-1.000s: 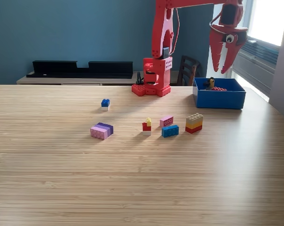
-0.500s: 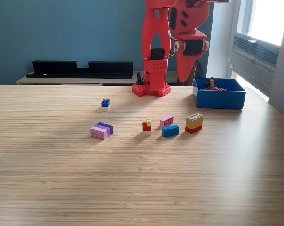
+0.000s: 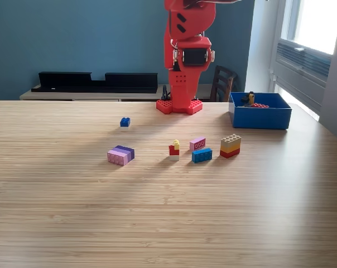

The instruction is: Grasp a lego block and put it in the bin.

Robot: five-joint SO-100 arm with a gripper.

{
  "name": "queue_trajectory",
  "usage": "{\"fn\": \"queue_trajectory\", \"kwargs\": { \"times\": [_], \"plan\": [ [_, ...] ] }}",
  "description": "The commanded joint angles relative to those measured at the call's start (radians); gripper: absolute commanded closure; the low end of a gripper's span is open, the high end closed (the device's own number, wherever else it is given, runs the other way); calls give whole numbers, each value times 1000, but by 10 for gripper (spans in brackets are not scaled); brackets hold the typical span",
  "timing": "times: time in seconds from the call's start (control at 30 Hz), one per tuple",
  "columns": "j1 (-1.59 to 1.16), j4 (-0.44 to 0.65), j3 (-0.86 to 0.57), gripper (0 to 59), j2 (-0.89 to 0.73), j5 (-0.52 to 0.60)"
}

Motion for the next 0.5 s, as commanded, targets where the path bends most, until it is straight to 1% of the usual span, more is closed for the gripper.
{"fn": "queue_trajectory", "kwargs": {
  "times": [0.03,0.3,0.5],
  "plan": [
    [21,-29,-15,585,18,-12],
    [28,-40,-18,585,17,-9],
    [41,-67,-18,585,17,-9]
  ]
}}
